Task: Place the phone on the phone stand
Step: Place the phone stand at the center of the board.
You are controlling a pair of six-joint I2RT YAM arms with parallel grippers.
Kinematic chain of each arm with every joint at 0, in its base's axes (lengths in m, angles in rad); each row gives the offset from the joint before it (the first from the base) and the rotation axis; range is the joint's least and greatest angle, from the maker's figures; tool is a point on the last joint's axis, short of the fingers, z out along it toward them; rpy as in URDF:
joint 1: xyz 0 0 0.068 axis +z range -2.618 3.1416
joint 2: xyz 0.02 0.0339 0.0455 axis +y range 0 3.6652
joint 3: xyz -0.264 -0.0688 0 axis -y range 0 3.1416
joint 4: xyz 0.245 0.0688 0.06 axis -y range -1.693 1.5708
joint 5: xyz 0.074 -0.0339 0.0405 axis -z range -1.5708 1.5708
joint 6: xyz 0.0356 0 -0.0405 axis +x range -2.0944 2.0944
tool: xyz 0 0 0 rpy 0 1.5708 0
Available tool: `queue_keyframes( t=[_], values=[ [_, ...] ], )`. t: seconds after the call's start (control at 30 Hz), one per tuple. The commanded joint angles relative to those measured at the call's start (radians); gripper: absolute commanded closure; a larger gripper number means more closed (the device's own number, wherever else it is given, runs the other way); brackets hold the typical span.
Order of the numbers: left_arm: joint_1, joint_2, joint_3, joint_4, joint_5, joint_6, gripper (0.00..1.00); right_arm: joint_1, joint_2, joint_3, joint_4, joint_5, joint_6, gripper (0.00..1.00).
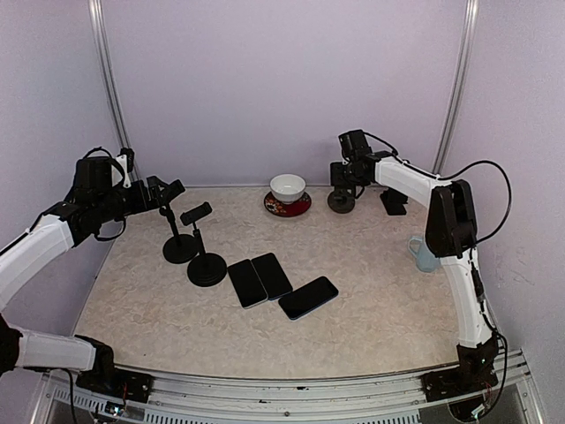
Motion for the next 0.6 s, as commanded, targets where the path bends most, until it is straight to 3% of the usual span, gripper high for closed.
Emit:
queue_keyframes(
  t=[0.0,0.57],
  values=[
    [0.012,0.004,-0.013,0.027,0.016,-0.008,0.01,-0.012,0.021,0.045,0.029,0.009,0.024,0.52],
    [0.022,0.006,-0.014,0.029,0.025,-0.013,0.01,-0.019,0.023,0.047,0.004,-0.008,0.031,0.53]
  ],
)
